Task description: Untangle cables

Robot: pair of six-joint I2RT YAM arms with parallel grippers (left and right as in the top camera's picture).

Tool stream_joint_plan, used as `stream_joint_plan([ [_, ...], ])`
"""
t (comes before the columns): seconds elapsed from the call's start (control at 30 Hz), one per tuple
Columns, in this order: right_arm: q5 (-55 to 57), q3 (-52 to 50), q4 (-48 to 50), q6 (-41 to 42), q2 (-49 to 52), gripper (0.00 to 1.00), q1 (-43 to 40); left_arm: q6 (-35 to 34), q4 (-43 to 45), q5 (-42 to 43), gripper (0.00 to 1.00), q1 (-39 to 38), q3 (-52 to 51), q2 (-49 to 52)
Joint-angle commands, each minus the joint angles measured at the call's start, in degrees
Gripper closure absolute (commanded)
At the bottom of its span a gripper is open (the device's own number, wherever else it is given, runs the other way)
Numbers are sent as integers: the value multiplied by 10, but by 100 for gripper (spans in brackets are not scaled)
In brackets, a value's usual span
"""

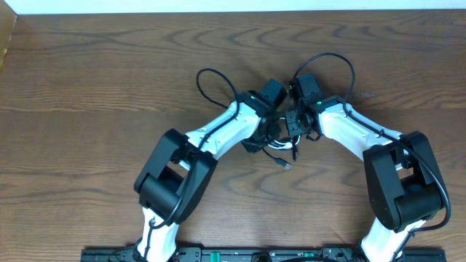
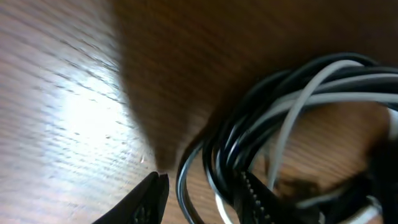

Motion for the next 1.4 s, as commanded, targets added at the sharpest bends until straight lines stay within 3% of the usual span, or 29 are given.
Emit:
stream_joint_plan([
  [0.0, 9, -11, -3, 16, -1, 80, -5, -6, -23, 2, 62, -3, 0, 32],
  [0.3, 9, -11, -5, 17, -1, 81, -6, 84, -126, 3, 71, 28, 0, 33],
  [0.43, 9, -11, -6, 21, -1, 81, -6, 170, -161, 7, 71, 54, 0, 33],
  [0.63, 9, -11, -7, 21, -1, 81, -6, 288, -193, 8, 66, 94, 0, 33],
  [0.77, 15, -11, -7, 21, -1, 81, -6, 355, -206, 2, 50, 118, 0, 33],
  [0.87, 30, -11, -9, 21, -1, 81, -8, 353, -234, -63, 49, 133, 0, 33],
  [1.07, 26, -11, -9, 20, -1, 80, -12, 274, -276, -187, 49, 156, 0, 33],
  [1.23, 26, -11, -9, 20, -1, 81, -12, 288, -275, -181, 46, 162, 1, 33],
  [1.37, 3, -7, -9, 11, -2, 82, -12, 395, -277, -106, 55, 162, 16, 31],
])
